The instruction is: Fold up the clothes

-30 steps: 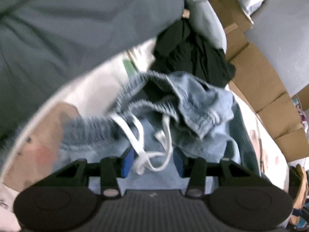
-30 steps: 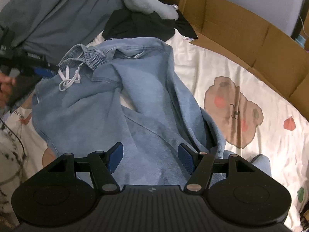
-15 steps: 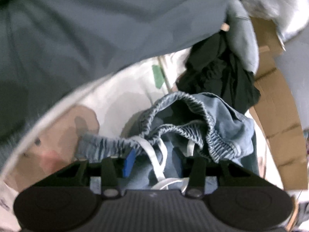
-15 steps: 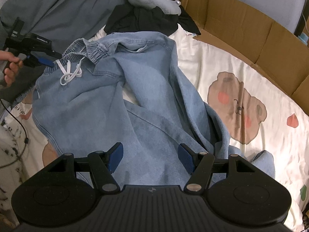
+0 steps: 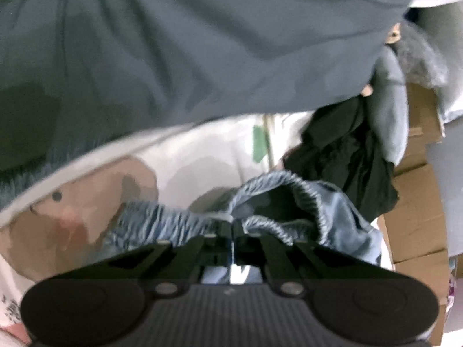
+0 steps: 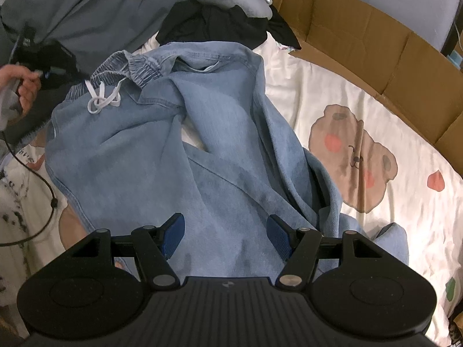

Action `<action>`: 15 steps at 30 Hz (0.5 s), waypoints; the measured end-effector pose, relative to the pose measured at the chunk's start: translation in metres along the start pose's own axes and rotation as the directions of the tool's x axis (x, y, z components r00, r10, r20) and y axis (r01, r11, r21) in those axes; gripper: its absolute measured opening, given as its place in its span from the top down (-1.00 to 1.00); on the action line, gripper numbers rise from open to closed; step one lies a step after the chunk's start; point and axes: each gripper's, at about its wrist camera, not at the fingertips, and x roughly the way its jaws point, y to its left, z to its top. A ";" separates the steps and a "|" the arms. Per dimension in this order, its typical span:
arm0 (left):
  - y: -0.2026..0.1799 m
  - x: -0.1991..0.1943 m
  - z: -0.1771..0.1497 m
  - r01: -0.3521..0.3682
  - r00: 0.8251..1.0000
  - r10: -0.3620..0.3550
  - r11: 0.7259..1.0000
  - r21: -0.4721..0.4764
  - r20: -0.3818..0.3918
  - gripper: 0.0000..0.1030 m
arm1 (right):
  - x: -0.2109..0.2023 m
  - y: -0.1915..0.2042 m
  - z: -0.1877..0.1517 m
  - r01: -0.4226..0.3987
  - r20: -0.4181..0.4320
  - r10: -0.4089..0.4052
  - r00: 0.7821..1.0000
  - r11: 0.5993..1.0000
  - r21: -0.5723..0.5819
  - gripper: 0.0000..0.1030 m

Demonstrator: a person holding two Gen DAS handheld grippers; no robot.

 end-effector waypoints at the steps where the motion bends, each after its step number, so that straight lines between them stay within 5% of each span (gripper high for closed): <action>1: -0.005 -0.006 0.002 0.019 1.000 -0.019 1.000 0.019 0.011 1.00 | 0.000 0.000 -0.001 -0.001 -0.001 0.001 1.000 1.000 -0.002 -0.35; 8: -0.047 -0.040 0.008 0.112 0.991 -0.121 0.984 0.136 0.060 1.00 | 0.003 0.001 0.000 -0.007 -0.005 0.007 1.000 1.000 -0.002 -0.35; 15: -0.073 -0.057 -0.019 0.170 0.984 -0.176 0.969 0.180 0.018 1.00 | 0.000 0.002 0.001 -0.008 0.002 0.008 1.000 1.000 -0.014 -0.35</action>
